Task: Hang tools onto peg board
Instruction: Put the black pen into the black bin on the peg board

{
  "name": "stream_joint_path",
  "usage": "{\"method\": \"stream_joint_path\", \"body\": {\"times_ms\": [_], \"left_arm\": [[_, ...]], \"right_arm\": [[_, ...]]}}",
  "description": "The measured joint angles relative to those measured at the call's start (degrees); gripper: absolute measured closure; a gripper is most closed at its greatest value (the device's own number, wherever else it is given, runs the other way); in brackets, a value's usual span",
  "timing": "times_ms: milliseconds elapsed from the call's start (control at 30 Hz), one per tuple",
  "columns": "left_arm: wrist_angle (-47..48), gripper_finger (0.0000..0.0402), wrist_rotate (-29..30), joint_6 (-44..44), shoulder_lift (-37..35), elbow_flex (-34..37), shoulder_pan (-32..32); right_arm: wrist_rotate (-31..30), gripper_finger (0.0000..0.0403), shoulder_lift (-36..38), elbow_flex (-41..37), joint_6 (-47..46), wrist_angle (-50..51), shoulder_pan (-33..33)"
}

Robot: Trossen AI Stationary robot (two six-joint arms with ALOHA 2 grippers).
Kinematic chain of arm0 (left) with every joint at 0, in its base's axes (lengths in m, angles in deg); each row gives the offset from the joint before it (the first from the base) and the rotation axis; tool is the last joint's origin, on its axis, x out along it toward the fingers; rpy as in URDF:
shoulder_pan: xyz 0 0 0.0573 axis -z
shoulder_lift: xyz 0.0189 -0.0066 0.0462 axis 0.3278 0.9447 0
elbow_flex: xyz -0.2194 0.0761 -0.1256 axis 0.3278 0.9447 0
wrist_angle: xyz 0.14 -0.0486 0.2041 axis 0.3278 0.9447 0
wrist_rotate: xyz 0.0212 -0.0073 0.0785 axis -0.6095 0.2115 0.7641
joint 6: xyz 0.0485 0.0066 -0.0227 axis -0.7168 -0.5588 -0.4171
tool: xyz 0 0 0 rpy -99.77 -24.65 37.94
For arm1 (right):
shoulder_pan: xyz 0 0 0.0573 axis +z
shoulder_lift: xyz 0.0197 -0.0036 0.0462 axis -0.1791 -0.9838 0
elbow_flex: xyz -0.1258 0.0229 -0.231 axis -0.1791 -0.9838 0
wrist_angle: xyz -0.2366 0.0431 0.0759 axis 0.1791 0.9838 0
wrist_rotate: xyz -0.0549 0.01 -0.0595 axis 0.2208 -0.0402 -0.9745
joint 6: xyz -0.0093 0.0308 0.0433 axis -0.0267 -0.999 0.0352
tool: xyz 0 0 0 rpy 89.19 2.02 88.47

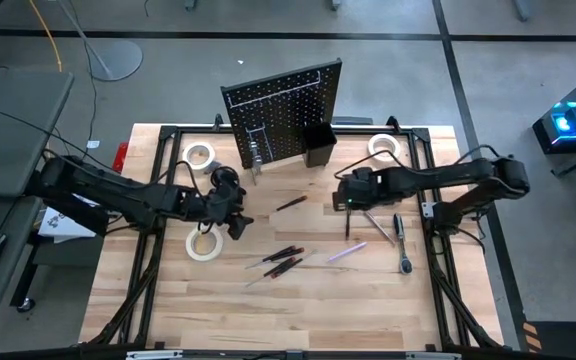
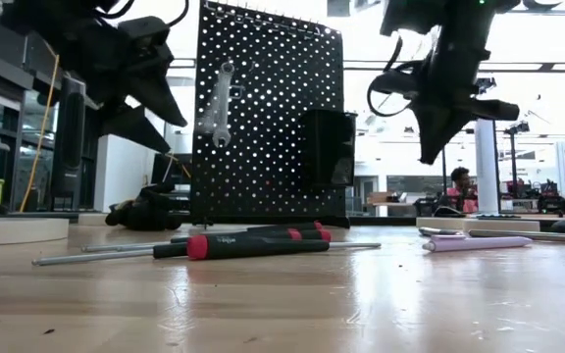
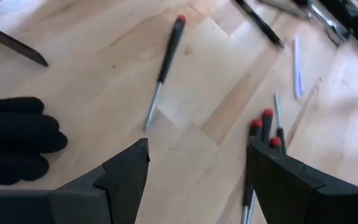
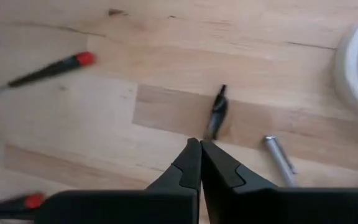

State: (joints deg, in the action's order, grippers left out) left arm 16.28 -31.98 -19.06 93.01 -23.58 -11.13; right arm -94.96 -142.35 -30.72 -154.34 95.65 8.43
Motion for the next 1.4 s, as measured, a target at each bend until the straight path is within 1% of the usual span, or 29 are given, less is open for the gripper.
{"method": "stream_joint_path", "body": {"times_ms": [100,167,267,400,500,600,867,1033,1133,1333,1400], "left_arm": [[-0.15,0.0151,0.51,0.99,0.19,-0.02,-0.88],[0.08,0.0151,0.5,2.95,0.31,-0.02,-1.3],[-0.08,0.0151,0.52,6.26,0.27,-0.02,-1.29],[-0.18,0.0151,-0.08,8.55,0.28,-0.02,-1.24],[-0.14,0.0151,-0.62,9.04,0.28,-0.02,-1.24],[-0.12,0.0151,-0.72,9.13,0.28,-0.02,-1.24],[-0.15,0.0151,-0.7,10.51,0.28,-0.02,-1.24],[-0.15,0.0151,-0.7,10.55,0.28,-0.02,-1.19],[-0.15,0.0151,-0.7,11.14,0.28,-0.02,-1.19],[-0.15,0.0151,-0.55,11.57,0.28,-0.02,-1.21],[-0.1,0.0151,-0.08,11.57,0.28,-0.02,-1.21]], "right_arm": [[0.04,0.0402,-0.31,-1.29,1.91,-0.01,-0.88],[0.57,0.0393,-1.28,-2.17,2.28,-0.26,-1.78],[0.73,0.0361,-3.1,-4.0,2.97,-2.72,-2.68],[1.74,0.0308,-5.36,-6.89,5.96,-10.68,-3.77],[2.49,0.0287,-7.19,-8.03,5.45,-14.21,-4.32],[2.53,0.0278,-8.98,-8.14,4.18,-14.16,-4.97],[1.8,0.0246,-14.56,-8.14,6.79,-17.59,-5.27],[-1.48,0.0225,-17.93,-7.77,5.23,-18.14,-5.12],[-2.52,0.0222,-18.49,-7.78,5.37,-18.26,-5.14],[-4.79,0.0222,-19.16,-7.96,10.57,-21.03,-5.27],[-5.45,0.0222,-19.81,-7.9,10.98,-21.94,-5.65]]}}
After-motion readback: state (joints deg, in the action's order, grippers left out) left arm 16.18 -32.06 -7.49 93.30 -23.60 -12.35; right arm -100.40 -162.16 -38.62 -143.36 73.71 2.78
